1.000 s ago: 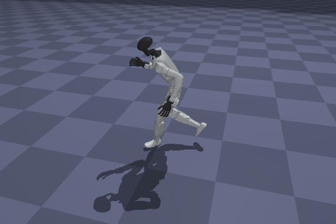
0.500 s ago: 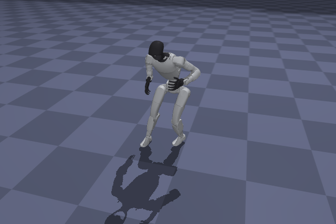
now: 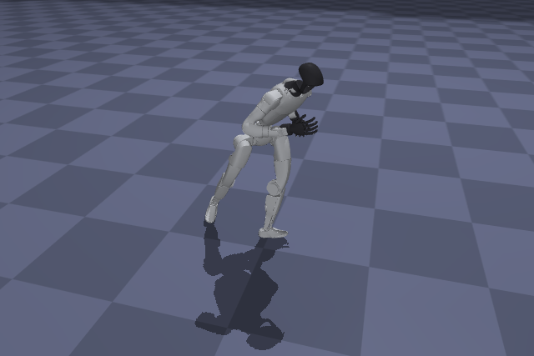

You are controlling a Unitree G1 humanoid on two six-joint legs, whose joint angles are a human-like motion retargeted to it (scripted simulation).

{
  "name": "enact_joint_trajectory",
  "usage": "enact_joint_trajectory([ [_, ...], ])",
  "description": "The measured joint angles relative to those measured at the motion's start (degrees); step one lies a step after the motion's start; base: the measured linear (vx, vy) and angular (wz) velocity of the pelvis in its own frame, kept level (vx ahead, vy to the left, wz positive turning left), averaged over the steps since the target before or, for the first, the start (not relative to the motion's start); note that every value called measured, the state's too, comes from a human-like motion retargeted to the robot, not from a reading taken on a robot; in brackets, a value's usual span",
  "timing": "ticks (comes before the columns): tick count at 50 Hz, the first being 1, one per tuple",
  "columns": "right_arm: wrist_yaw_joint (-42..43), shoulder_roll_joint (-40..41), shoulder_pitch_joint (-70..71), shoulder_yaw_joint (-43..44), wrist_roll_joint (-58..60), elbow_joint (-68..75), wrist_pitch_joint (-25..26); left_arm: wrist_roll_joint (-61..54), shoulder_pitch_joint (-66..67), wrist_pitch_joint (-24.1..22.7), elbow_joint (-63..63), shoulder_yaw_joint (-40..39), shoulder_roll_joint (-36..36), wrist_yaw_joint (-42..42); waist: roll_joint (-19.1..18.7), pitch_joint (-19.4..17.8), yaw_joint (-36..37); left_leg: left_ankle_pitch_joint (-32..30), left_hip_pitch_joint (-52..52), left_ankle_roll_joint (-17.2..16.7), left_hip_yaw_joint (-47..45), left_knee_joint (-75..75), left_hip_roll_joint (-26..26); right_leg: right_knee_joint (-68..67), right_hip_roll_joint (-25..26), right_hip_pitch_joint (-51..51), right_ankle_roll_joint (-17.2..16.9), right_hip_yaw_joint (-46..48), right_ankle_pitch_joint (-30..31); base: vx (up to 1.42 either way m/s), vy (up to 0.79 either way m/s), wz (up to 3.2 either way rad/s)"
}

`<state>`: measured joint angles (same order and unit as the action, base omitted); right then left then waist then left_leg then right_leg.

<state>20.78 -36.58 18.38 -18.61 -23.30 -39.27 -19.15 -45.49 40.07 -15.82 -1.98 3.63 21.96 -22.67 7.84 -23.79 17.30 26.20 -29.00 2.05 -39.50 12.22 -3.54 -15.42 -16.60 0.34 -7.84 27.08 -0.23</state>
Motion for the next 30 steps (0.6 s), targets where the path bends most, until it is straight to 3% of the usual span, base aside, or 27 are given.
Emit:
enact_joint_trajectory([
  [2, -1.42, 0.78, -0.11, -6.13, 1.21, 1.31, 1.10, -0.05, -5.36, -0.89, -0.11, 1.46, -3.27, -0.58, -0.79, -1.19, -1.29, 2.41, 2.22, -0.64, 2.17, 1.38, -0.02, -7.80, 1.67, -0.07, 0.75, -6.61, -3.20, 0.70, 0.25, 1.73],
  [5, -2.10, 1.63, -1.97, -11.59, 4.15, 8.63, 2.81, 8.39, -19.77, -2.68, -1.59, 3.27, -5.98, -5.57, -1.17, -4.66, -5.11, 9.98, 1.22, 3.30, 9.95, 11.92, 1.27, -31.48, 2.74, -6.89, 2.59, -17.13, -14.09, 0.65, 0.23, 2.45],
  [8, 0.87, 3.14, -8.01, -13.92, 6.32, 24.43, 5.23, 24.25, -39.51, -3.77, 0.86, 0.25, -6.80, -15.41, -1.20, -5.77, -11.26, 16.12, -2.56, 7.06, 17.24, 25.40, 3.33, -56.53, 2.81, -18.24, 5.17, -22.24, -21.34, 0.68, 0.16, 2.79],
  [10, 2.56, 3.93, -14.51, -12.45, 8.64, 36.24, 6.90, 33.73, -54.39, -2.55, 5.90, -3.07, -6.13, -17.79, -2.84, -6.01, -16.22, 18.88, -3.03, 7.70, 22.46, 31.43, 4.32, -67.24, 4.81, -24.74, 5.93, -23.99, -23.61, 0.76, 0.11, 2.83],
  [12, 5.29, 2.07, -21.02, -10.10, 9.92, 44.97, 7.43, 39.45, -71.63, -1.25, 10.38, -4.33, -3.27, -17.23, -5.26, -6.01, -20.30, 17.54, 2.65, 6.05, 27.56, 23.67, 6.30, -69.24, 7.79, -30.94, 5.93, -25.70, -25.16, 0.79, 0.06, 2.47],
  [15, 3.40, -6.49, -33.77, -5.97, 10.54, 47.04, 6.06, 49.93, -95.12, 1.58, 15.56, -1.68, 2.22, -19.11, -10.43, -6.01, -26.76, 14.17, 9.91, 3.23, 33.22, 16.16, 5.82, -64.73, 9.15, -38.67, 5.32, -24.17, -25.71, 0.91, 0.00, 2.13],
  [17, 1.09, -12.80, -41.39, -4.21, 8.25, 44.60, 4.30, 53.28, -107.45, 2.46, 17.58, 2.42, 6.07, -21.23, -13.98, -6.01, -30.79, 9.39, 14.22, 0.61, 36.20, 10.89, 3.99, -53.87, 8.85, -41.49, 4.89, -20.52, -24.49, 0.99, -0.08, 1.67],
  [21, -2.51, -17.03, -52.11, 0.23, 3.53, 41.65, 4.01, 43.43, -118.94, -2.51, 21.40, 10.31, 12.93, -20.57, -17.15, -5.97, -38.14, -3.08, 20.63, -5.34, 40.69, 4.82, 1.36, -15.25, 8.94, -38.66, 1.07, -11.96, -19.15, 1.08, -0.22, 1.46],
  [23, -3.97, -14.29, -55.29, 3.64, 2.40, 41.44, 5.05, 39.31, -117.49, -4.68, 22.53, 11.10, 15.66, -18.36, -15.94, -5.91, -41.23, -8.22, 24.97, -7.88, 42.22, 3.58, 2.07, 3.50, 8.38, -34.79, -2.86, -8.70, -17.17, 1.20, -0.39, 1.50],
  [25, -4.64, -9.77, -56.63, 6.72, 3.42, 41.37, 5.86, 38.70, -111.55, -5.19, 22.85, 9.52, 17.07, -15.31, -14.07, -6.01, -42.63, -12.11, 29.59, -9.16, 43.29, 3.92, 2.75, 13.32, 7.50, -31.00, -5.96, -5.31, -14.86, 1.21, -0.46, 1.12],
  [28, -3.88, -2.57, -52.70, 7.34, 5.77, 42.57, 5.51, 41.22, -93.97, -3.50, 23.23, 4.28, 14.87, -9.66, -11.74, -6.01, -40.69, -15.35, 27.87, -6.74, 42.47, 19.96, 4.15, 9.83, 4.91, -26.57, -3.10, -2.51, -10.62, 1.16, -0.48, 0.38],
  [30, -2.18, 1.54, -45.28, 4.99, 2.99, 43.42, 4.54, 43.34, -79.03, -1.24, 22.21, 2.03, 12.90, -7.54, -12.60, -6.01, -37.45, -15.17, 20.20, -4.94, 41.85, 38.20, 2.89, -1.54, 4.78, -28.43, 2.08, -3.20, -15.77, 1.11, -0.44, -0.40],
])
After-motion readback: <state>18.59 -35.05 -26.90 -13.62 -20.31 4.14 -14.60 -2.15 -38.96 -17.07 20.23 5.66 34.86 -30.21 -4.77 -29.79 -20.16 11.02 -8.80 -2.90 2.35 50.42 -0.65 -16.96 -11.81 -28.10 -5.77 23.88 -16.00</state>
